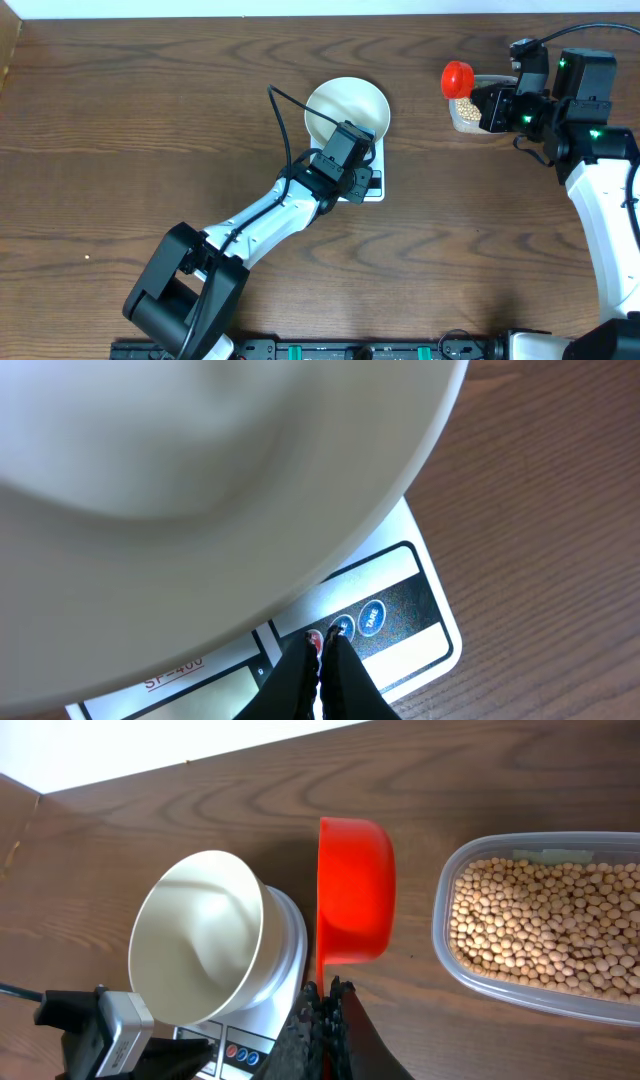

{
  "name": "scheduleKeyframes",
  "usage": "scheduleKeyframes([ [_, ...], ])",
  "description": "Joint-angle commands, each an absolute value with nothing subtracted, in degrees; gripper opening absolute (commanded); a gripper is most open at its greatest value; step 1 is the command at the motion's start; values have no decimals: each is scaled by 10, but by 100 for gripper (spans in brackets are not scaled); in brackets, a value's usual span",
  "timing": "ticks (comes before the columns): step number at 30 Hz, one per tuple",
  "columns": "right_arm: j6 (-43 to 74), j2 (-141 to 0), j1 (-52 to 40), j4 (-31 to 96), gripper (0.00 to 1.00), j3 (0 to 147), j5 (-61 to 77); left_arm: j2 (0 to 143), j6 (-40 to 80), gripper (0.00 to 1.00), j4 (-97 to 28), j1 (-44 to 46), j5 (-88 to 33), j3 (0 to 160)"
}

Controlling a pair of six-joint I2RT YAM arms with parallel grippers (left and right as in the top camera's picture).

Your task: Scoop item into bowl and weigh 50g on scale

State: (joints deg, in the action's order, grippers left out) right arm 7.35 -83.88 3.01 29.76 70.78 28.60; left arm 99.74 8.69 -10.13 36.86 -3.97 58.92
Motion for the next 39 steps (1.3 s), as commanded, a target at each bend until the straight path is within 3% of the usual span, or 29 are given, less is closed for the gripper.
scheduleKeyframes([
  [1,67,-839,30,298,1,719,284,1005,75,7,-104,366,-39,588],
  [12,67,-839,30,298,1,719,284,1070,75,8,-103,365,-36,588],
  [29,67,-839,30,298,1,719,284,1008,58,7,-102,366,-34,589],
  [39,67,-839,30,302,1,719,284,1061,59,7,-95,366,-34,589],
])
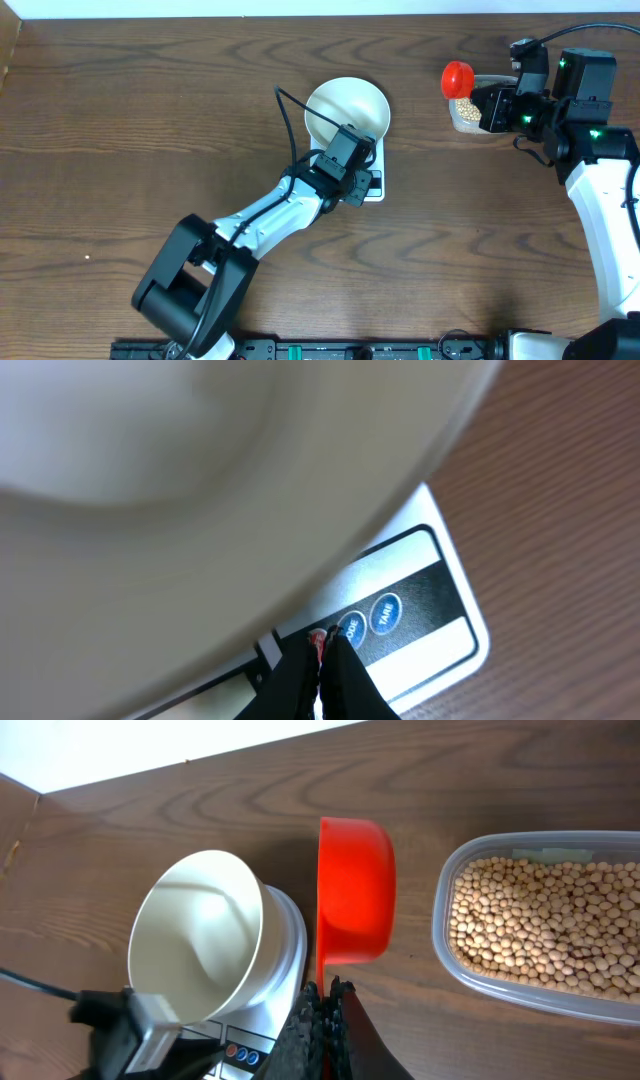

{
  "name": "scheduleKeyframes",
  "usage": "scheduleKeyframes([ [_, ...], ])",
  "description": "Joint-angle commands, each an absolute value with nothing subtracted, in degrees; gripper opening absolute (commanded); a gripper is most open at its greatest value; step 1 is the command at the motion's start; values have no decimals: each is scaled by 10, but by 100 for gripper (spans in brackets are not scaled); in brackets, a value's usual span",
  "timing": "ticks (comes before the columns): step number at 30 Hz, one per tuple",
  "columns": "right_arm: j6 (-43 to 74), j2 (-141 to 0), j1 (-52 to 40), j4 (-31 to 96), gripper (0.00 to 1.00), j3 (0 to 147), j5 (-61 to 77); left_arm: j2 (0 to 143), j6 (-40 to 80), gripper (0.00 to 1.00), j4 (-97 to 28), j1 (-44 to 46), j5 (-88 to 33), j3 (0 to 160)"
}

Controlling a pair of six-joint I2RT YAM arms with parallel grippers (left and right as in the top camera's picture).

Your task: Scoop item into bowl and weigh 50g on scale

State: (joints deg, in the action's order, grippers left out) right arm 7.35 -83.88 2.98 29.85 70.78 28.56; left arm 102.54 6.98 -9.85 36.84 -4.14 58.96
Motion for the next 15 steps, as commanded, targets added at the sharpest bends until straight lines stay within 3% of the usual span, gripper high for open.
scheduleKeyframes([
  [1,67,-839,30,303,1,719,284,1072,61,7,-94,365,-34,589],
  [15,67,-839,30,306,1,719,284,1060,60,7,-105,360,-35,589],
])
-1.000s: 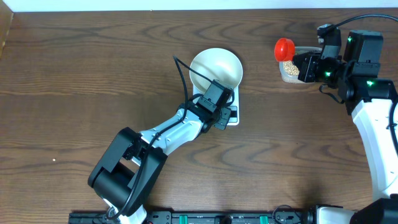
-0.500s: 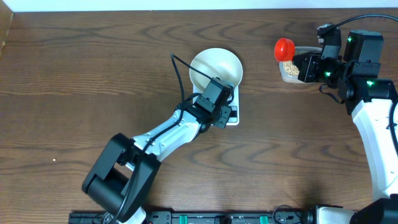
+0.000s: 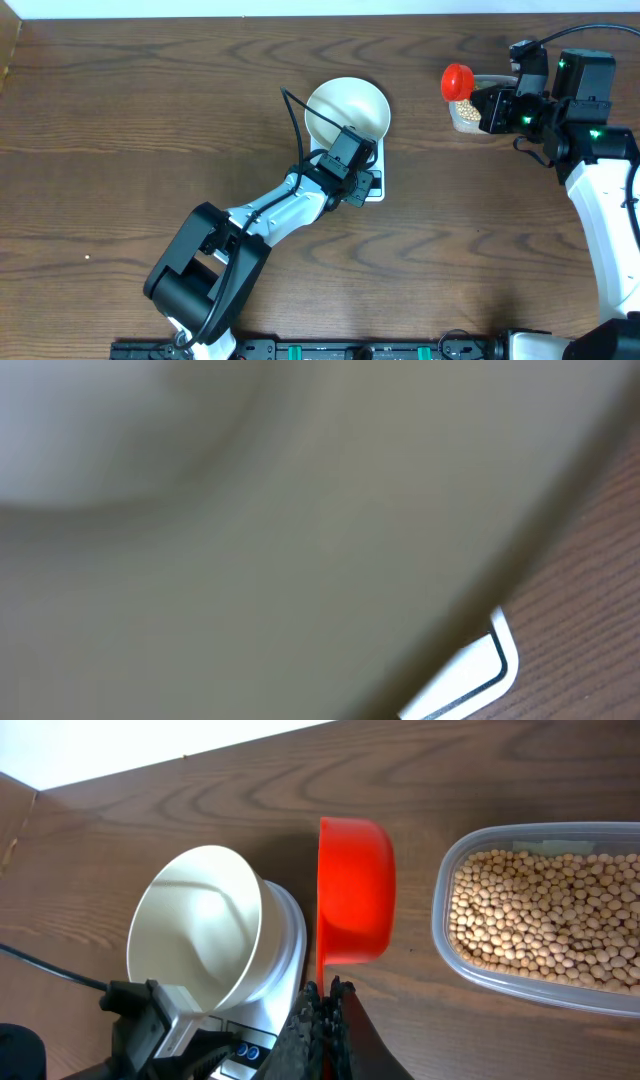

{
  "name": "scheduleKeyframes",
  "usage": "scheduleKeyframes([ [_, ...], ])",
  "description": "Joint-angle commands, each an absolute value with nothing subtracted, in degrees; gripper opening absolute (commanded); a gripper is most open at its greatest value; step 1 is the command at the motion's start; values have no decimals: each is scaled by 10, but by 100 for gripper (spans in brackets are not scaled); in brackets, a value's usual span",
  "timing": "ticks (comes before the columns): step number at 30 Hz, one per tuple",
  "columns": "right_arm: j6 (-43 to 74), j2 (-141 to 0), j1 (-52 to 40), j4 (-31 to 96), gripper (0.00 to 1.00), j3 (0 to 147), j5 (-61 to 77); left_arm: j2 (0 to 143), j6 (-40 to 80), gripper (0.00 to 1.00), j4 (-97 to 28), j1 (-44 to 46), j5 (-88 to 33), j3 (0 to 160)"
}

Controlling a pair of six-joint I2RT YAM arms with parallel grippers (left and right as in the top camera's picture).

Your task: Scoop item into bowl and weigh 50g on scale

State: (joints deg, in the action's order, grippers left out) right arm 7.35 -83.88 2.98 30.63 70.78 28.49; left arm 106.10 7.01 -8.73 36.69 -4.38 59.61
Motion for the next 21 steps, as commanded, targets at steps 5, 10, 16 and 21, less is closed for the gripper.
scheduleKeyframes([
  [5,68,-839,30,304,1,719,284,985,71,7,-145,361,-41,589],
  [10,68,-839,30,296,1,719,284,896,89,7,-204,361,-58,589],
  [16,68,-839,30,283,1,719,286,794,90,7,-274,347,-55,589],
  [21,73,-839,30,251,1,719,295,723,88,7,-280,270,-49,591],
])
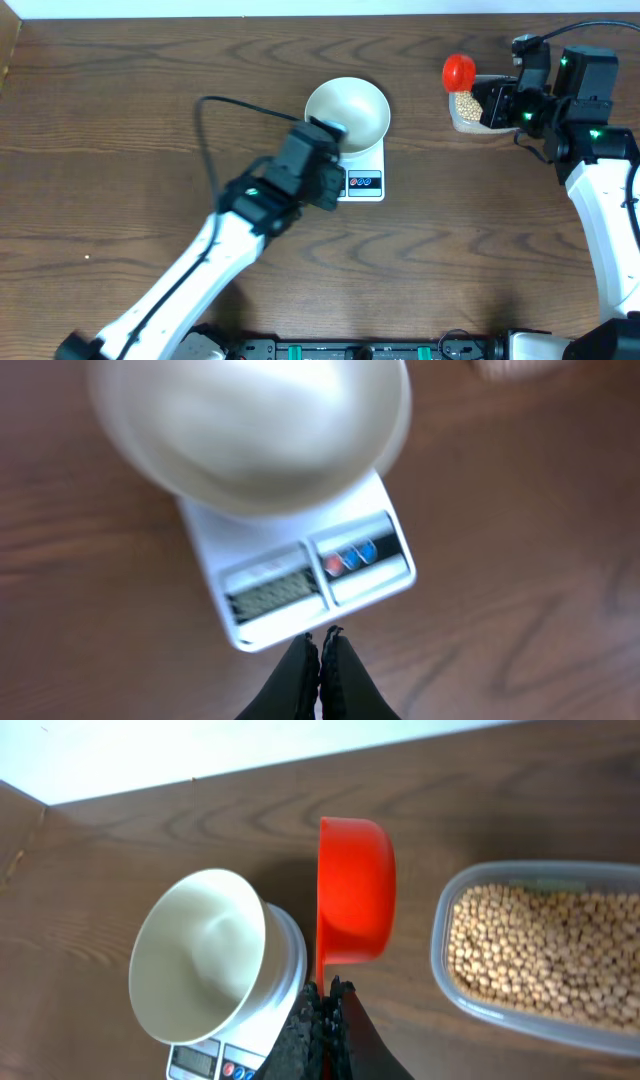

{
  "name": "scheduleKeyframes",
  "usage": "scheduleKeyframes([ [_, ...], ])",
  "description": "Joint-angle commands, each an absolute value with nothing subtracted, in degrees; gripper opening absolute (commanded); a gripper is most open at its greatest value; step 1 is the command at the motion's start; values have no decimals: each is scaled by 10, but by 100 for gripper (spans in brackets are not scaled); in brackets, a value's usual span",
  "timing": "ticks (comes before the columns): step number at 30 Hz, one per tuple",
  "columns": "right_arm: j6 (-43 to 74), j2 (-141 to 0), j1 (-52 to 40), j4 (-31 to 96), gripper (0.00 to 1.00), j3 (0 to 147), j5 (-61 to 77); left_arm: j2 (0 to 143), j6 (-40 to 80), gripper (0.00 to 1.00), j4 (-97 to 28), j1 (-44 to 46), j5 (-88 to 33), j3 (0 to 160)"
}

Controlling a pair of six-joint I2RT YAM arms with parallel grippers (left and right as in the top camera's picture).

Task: Scoop item into bowl and weigh 50g on scale
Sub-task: 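Pull the left gripper back from the scale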

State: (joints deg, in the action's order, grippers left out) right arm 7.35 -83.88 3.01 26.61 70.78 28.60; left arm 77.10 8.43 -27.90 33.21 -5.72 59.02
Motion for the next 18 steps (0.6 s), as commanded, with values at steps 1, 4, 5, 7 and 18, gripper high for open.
scheduleKeyframes([
  [1,74,-839,30,247,1,719,295,718,88,7,-280,258,-49,592],
  [4,77,-839,30,214,1,719,295,708,84,7,-276,177,-50,596],
  [5,77,-839,30,203,1,719,295,708,83,7,-276,162,-50,596],
  [7,77,-839,30,187,1,719,288,710,72,8,-276,142,-55,596],
  [18,83,-839,30,211,1,719,228,735,39,8,-343,143,-94,596],
])
